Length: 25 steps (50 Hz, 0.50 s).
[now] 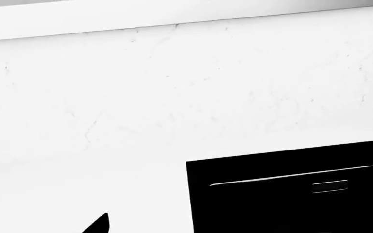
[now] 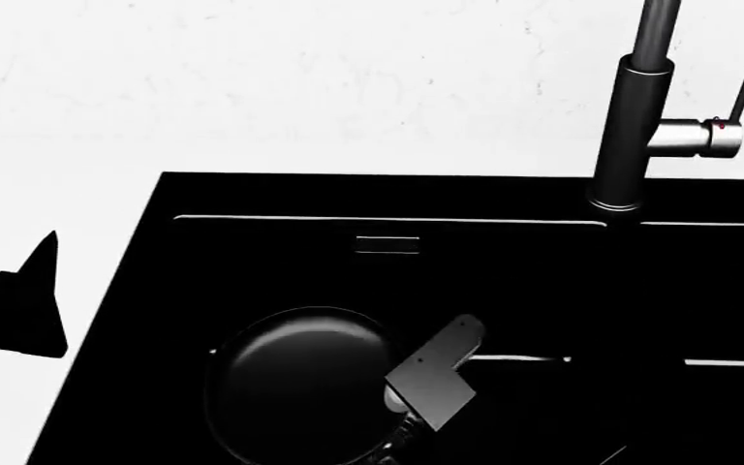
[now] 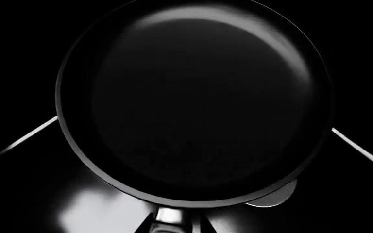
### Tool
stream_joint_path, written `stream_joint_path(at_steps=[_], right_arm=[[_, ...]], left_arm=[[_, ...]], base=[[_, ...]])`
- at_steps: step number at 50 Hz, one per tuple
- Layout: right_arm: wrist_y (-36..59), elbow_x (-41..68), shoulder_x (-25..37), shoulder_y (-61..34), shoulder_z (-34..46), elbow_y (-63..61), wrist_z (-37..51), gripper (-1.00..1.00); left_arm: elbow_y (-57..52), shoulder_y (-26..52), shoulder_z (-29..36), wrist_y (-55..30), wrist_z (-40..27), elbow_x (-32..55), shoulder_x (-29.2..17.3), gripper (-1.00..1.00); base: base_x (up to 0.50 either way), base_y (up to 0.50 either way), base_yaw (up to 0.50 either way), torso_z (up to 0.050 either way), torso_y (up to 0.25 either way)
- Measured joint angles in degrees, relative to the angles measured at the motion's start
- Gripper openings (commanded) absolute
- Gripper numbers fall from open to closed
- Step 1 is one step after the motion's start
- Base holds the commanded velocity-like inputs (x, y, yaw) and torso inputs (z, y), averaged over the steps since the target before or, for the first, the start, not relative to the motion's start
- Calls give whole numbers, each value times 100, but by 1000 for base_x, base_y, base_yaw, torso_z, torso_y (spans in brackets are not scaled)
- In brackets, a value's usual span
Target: Pick the pan and sponge and place them into the sink. Then turn on the water.
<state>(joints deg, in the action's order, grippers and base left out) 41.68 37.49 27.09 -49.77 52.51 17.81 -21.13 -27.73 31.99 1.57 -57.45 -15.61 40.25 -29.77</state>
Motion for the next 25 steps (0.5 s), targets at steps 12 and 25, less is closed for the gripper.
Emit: stream_joint_path(at_steps=[12,25], right_arm=[[-786,-400,-678,-123,254,1675,-640,-100],[-1622,-712,-1414,-277,442,3506,-1255,-100]], left_arm=[[21,32,29,-11,-19,10,-6,100],[12,37,31,-18,-36,32,-34,100]], base=[[0,0,0,1,1],[0,0,0,0,2]])
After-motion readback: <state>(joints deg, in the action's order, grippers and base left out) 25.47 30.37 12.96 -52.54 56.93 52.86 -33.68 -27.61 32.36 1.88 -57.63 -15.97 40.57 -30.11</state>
